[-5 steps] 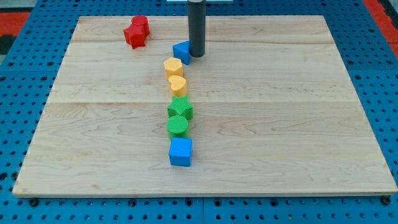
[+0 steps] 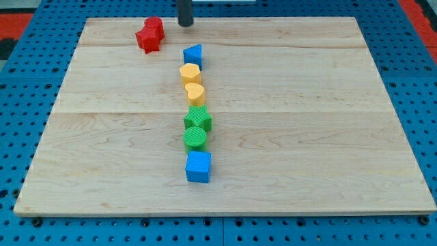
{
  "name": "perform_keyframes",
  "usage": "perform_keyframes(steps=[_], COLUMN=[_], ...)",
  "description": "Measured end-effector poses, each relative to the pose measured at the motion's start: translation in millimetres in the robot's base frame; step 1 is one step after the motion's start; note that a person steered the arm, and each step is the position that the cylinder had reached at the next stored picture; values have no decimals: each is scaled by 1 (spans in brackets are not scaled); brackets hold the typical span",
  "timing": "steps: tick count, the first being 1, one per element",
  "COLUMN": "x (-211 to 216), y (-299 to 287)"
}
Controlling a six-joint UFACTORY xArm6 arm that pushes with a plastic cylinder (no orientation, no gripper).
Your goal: Move the red circle towards the line of blocks
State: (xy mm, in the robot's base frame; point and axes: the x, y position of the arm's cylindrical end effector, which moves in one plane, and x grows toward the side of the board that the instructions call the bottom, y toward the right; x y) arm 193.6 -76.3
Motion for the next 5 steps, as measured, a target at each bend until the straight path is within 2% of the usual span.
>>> perform_keyframes(steps=[1,3,4,5], x=[-1,23,33,42], y=[-74,-91,-126,-100])
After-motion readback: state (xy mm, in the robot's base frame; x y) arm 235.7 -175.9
